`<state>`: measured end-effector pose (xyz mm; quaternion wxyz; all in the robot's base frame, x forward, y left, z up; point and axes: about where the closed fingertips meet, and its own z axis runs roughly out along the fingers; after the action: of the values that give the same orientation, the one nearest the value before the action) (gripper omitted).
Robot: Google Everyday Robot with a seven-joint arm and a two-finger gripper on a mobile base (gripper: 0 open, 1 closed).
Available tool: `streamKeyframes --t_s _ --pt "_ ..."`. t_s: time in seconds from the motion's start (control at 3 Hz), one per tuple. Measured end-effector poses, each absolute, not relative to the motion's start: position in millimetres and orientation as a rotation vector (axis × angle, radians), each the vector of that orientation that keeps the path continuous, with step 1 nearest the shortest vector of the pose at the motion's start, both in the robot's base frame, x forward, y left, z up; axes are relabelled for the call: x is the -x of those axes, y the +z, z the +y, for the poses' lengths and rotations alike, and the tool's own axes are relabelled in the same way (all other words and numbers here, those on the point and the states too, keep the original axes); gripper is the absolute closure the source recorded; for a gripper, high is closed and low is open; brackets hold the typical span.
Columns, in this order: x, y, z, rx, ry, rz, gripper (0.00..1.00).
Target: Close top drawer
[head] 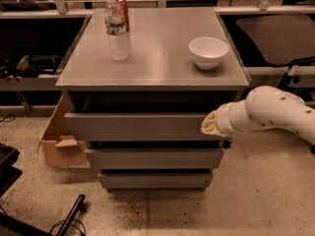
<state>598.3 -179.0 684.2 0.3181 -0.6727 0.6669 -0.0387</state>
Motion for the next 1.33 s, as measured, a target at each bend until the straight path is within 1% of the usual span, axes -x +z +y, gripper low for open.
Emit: streamKeyframes --t_s 0.33,0.67,1.33 --pt "-598.3 684.2 -179.0 1.770 -0.102 1.755 0.85" --pt "-598.3 684.1 -178.9 1.770 -0.102 1.754 0.59" --pt "-598.3 684.1 -178.9 1.770 -0.102 1.754 0.15"
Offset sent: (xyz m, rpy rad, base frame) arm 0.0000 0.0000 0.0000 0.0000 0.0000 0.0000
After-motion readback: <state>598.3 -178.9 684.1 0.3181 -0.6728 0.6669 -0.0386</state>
